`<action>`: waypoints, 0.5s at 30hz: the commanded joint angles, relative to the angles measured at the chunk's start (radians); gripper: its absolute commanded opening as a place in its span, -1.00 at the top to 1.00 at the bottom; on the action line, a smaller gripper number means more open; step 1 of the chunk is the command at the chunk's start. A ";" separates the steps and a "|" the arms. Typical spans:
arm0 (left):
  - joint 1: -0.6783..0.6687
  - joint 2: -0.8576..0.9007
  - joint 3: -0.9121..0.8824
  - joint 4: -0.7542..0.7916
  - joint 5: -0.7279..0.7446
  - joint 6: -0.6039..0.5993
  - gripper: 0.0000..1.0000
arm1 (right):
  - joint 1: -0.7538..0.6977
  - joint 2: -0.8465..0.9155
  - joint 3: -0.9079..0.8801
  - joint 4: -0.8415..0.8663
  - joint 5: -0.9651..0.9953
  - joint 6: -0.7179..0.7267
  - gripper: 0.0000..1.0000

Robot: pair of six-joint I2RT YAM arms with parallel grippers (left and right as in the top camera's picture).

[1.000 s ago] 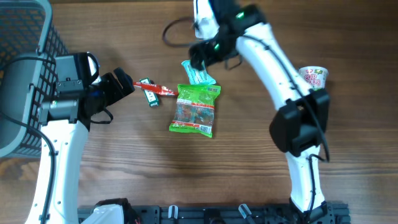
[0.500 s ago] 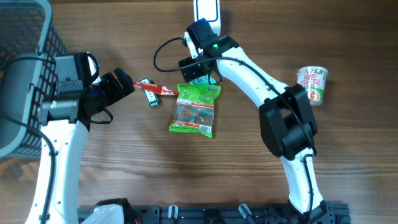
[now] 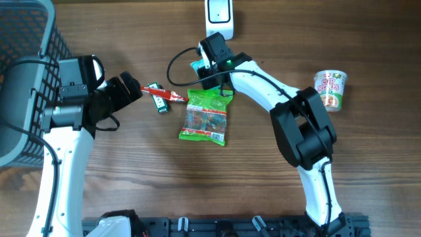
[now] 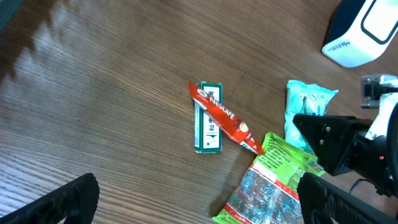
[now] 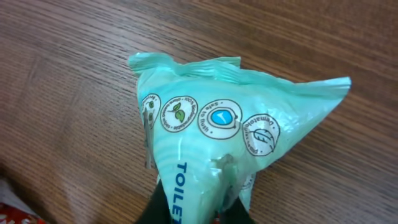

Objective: Scan the item barcode
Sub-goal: 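Carry the teal pack back down toward the right side, then lower the teal pack onto the table at right and open the gripper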

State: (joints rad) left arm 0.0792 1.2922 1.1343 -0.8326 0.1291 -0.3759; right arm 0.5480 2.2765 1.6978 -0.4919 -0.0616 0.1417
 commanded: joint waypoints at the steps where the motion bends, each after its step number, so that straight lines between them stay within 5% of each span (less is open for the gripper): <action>1: -0.003 0.004 -0.001 0.002 0.008 0.009 -1.00 | -0.029 -0.091 0.026 -0.024 0.017 -0.012 0.88; 6: -0.003 0.004 -0.001 0.002 0.008 0.009 -1.00 | -0.105 -0.333 0.032 -0.135 0.016 -0.011 0.88; 8: -0.003 0.004 -0.001 0.002 0.008 0.009 -1.00 | -0.175 -0.475 0.032 -0.338 0.016 -0.008 0.92; 15: -0.003 0.004 -0.001 0.002 0.008 0.009 -1.00 | -0.273 -0.515 -0.012 -0.679 0.021 -0.013 0.91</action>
State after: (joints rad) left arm 0.0792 1.2922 1.1343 -0.8314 0.1291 -0.3759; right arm 0.2974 1.7222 1.7363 -1.1084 -0.0471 0.1341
